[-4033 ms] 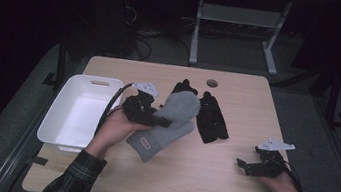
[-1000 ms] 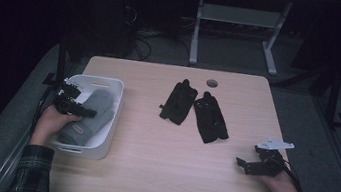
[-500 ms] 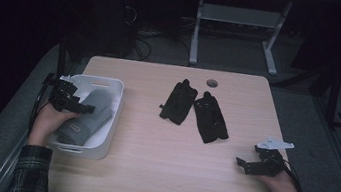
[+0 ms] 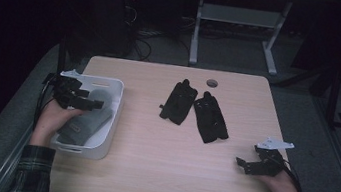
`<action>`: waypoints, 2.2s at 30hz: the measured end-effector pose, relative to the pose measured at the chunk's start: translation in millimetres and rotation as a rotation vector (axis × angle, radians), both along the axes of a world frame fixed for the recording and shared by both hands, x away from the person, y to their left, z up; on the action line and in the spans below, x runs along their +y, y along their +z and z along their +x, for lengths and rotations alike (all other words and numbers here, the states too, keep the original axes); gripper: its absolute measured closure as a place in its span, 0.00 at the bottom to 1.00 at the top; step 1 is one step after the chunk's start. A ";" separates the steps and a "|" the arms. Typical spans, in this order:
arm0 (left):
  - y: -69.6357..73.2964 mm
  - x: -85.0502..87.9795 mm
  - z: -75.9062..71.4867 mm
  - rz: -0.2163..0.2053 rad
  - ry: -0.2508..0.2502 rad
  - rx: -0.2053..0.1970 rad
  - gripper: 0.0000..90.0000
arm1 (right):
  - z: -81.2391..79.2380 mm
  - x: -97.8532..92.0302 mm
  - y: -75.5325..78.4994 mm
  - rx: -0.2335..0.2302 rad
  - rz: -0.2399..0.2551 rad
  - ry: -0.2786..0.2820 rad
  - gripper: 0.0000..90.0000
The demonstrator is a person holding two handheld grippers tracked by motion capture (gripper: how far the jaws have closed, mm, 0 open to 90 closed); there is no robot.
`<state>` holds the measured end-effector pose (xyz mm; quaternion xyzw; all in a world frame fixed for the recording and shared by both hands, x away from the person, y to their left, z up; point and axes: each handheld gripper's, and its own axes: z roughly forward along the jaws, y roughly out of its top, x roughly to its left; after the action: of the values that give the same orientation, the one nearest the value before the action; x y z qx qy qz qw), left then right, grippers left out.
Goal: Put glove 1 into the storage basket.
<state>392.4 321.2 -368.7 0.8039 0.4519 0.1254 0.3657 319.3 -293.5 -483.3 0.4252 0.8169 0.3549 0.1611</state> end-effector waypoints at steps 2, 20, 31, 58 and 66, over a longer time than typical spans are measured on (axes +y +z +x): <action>2.4 -8.6 -1.2 -0.020 -0.027 -0.007 0.18 | 0.0 0.0 0.0 0.000 0.000 0.000 0.10; 10.0 -96.4 -27.5 -0.039 -0.207 -0.053 0.14 | 0.0 0.1 0.0 0.001 0.001 -0.001 0.10; -3.5 -144.4 -52.7 -0.043 -0.277 -0.095 0.14 | 0.1 0.0 0.0 -0.001 0.000 0.000 0.10; -96.3 -171.4 -83.4 0.124 -0.353 -0.026 0.14 | 0.0 0.1 0.1 0.000 -0.002 0.002 0.10; -107.8 -166.2 -85.7 0.089 -0.381 -0.100 0.14 | 1.2 7.0 8.3 0.017 -0.016 0.020 0.28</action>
<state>306.6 155.0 -476.5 0.8830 0.2669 0.1138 0.3689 320.5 -286.5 -474.9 0.4188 0.8253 0.3461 0.1541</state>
